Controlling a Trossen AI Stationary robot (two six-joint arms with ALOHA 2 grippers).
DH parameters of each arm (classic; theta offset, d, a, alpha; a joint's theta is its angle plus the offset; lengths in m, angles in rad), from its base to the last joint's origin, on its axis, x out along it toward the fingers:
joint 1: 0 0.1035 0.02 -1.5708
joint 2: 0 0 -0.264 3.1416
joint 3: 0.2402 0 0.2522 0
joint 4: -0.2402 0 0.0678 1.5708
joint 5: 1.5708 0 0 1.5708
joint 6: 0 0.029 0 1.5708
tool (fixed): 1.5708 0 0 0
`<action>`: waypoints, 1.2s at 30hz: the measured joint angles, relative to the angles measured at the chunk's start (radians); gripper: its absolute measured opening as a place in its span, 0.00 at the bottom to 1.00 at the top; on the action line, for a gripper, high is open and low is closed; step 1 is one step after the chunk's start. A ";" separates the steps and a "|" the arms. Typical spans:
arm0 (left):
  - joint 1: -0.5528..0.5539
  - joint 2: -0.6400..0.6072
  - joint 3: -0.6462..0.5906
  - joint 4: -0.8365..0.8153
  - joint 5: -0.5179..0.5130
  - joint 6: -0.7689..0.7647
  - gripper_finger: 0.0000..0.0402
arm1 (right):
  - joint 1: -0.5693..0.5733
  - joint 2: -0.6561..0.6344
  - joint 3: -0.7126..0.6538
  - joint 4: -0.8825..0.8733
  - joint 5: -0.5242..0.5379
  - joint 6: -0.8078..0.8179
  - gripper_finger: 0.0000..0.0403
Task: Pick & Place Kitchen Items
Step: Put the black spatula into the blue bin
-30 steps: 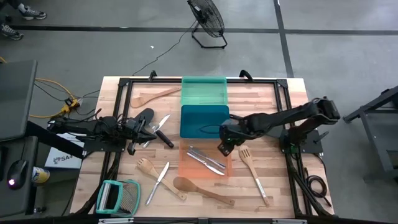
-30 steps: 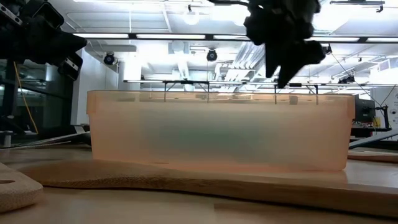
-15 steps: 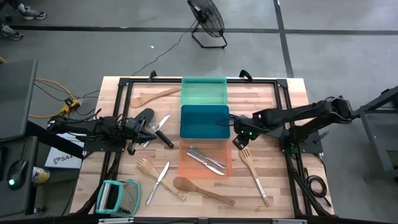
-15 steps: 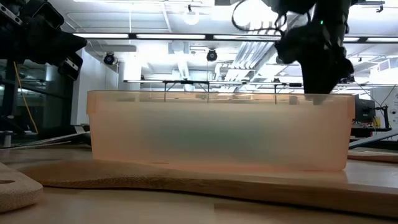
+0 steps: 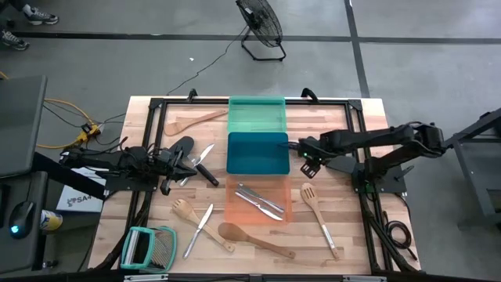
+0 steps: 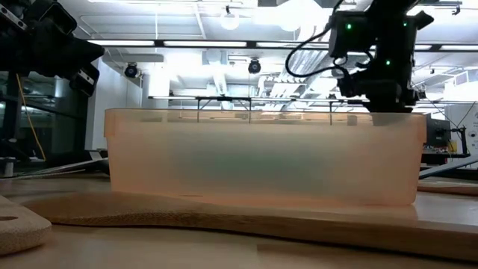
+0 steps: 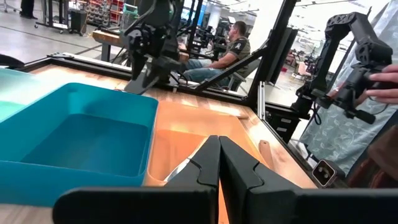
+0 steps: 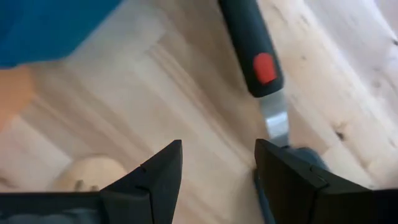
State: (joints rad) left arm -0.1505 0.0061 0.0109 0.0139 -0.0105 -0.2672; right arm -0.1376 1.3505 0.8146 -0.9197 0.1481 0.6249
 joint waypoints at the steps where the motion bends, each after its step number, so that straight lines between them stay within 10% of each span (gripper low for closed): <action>1: 0.000 0.000 0.000 0.000 0.000 0.000 0.00 | -0.011 0.005 -0.001 -0.003 0.006 -0.009 0.48; 36: 0.000 0.000 0.000 0.000 0.000 0.000 0.00 | -0.259 0.261 0.000 0.110 -0.024 -0.409 0.46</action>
State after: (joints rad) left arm -0.1505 0.0063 0.0109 0.0139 -0.0105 -0.2672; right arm -0.3967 1.6115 0.8143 -0.8100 0.1243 0.2163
